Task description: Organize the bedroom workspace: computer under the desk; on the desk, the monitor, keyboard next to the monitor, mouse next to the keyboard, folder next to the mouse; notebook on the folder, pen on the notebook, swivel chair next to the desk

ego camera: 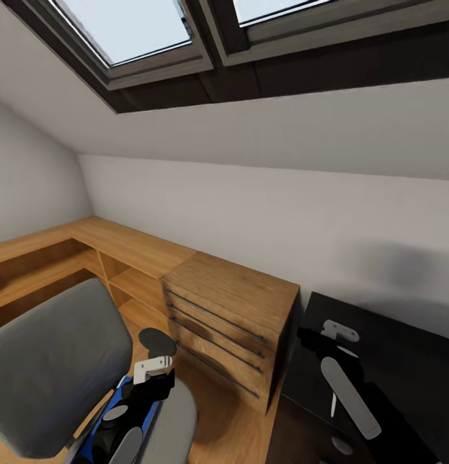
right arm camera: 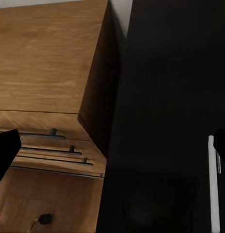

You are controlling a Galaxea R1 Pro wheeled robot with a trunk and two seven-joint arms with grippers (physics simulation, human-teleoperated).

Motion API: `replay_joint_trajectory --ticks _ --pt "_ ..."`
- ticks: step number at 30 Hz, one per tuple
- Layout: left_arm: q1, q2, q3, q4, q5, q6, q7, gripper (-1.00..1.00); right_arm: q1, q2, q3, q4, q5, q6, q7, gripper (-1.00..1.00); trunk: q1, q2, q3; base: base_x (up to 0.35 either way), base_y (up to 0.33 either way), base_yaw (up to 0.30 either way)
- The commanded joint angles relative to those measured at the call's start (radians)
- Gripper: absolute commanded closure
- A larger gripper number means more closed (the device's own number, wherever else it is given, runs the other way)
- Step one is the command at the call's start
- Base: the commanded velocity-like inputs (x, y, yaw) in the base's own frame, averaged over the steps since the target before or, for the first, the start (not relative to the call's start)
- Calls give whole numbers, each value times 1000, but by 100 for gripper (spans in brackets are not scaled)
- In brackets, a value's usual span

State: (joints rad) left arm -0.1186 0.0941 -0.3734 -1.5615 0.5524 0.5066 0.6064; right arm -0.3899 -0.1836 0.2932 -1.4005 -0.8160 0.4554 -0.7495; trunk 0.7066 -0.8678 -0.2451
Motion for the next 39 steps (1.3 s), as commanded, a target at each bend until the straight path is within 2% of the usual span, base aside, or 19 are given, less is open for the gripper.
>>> replay_joint_trajectory --ticks 1,6,28,39 --pt "-1 1 -2 -2 9 1 10 -100 -1 -2 2 -2 -6 3 -8 -100 0 -1 -1 0 0 4" --pt "-1 1 -2 -2 9 0 12 -100 -1 -1 14 -2 -5 2 -12 -100 0 -1 -1 0 0 106" --pt "-1 1 -2 -2 9 0 23 -100 -1 0 41 -2 -2 -2 -22 -100 0 -1 -1 0 0 266" --pt "-1 1 -2 -1 9 0 23 -100 -1 0 55 -4 0 -3 -43 -100 0 -1 -1 0 0 42"
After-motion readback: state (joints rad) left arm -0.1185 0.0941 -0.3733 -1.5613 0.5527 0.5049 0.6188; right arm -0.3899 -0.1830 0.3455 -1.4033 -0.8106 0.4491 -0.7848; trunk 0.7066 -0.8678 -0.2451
